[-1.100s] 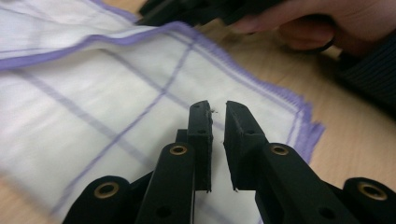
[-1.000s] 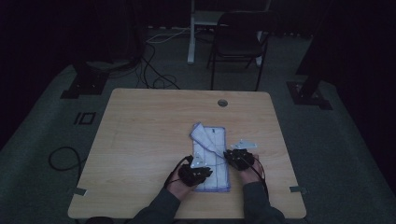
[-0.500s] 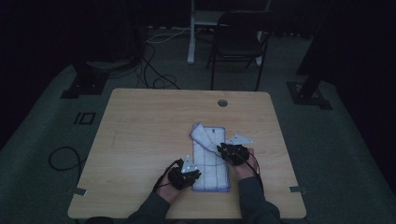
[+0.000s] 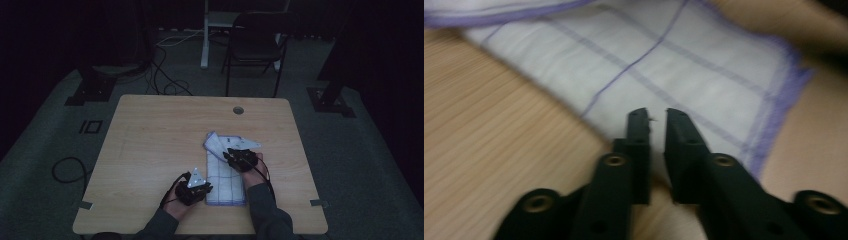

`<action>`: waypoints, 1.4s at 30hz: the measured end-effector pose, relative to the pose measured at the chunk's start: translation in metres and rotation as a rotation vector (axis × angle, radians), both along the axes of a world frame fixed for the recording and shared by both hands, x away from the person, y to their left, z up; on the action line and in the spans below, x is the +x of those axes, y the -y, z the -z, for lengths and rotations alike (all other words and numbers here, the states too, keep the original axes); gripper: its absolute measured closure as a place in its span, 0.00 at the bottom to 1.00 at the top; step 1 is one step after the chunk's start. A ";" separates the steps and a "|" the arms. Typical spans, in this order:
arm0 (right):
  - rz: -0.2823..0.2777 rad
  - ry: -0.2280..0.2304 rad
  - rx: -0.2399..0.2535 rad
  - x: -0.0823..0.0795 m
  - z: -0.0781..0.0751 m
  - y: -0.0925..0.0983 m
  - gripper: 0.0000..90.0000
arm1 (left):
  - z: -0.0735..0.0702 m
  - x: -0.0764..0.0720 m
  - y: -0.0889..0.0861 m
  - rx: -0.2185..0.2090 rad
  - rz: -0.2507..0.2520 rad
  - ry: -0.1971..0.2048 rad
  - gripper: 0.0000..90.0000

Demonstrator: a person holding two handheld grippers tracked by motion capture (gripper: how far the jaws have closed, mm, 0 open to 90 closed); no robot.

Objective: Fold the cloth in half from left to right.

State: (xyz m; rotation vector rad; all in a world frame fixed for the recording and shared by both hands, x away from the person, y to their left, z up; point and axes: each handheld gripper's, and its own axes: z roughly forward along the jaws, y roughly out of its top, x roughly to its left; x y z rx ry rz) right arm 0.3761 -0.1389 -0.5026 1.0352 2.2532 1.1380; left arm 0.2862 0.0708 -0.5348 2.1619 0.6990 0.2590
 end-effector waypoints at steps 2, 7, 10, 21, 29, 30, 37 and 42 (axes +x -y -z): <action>-0.003 -0.001 -0.006 0.004 0.001 -0.006 0.75 | 0.003 -0.002 0.005 0.012 0.022 0.002 0.80; -0.028 -0.006 -0.011 0.012 0.004 -0.019 0.72 | 0.009 -0.003 0.005 0.019 0.017 -0.016 0.81; -0.043 -0.016 -0.009 0.016 0.006 -0.026 0.70 | 0.009 -0.002 0.005 0.021 0.007 -0.020 0.83; -0.063 -0.058 -0.067 0.039 0.018 -0.052 0.67 | 0.011 0.000 0.003 -0.008 -0.017 -0.047 0.98; -0.038 -0.096 -0.108 0.051 0.033 -0.054 0.66 | 0.010 -0.002 0.001 -0.006 -0.016 -0.042 1.00; -0.036 -0.098 -0.103 0.052 0.034 -0.053 0.66 | 0.010 -0.003 0.001 -0.008 -0.020 -0.043 1.00; -0.027 -0.113 -0.106 0.055 0.033 -0.052 0.77 | 0.011 -0.004 -0.002 -0.013 -0.025 -0.048 1.00; -0.021 -0.108 -0.111 0.056 0.032 -0.052 0.86 | 0.011 -0.004 -0.002 -0.010 -0.026 -0.046 1.00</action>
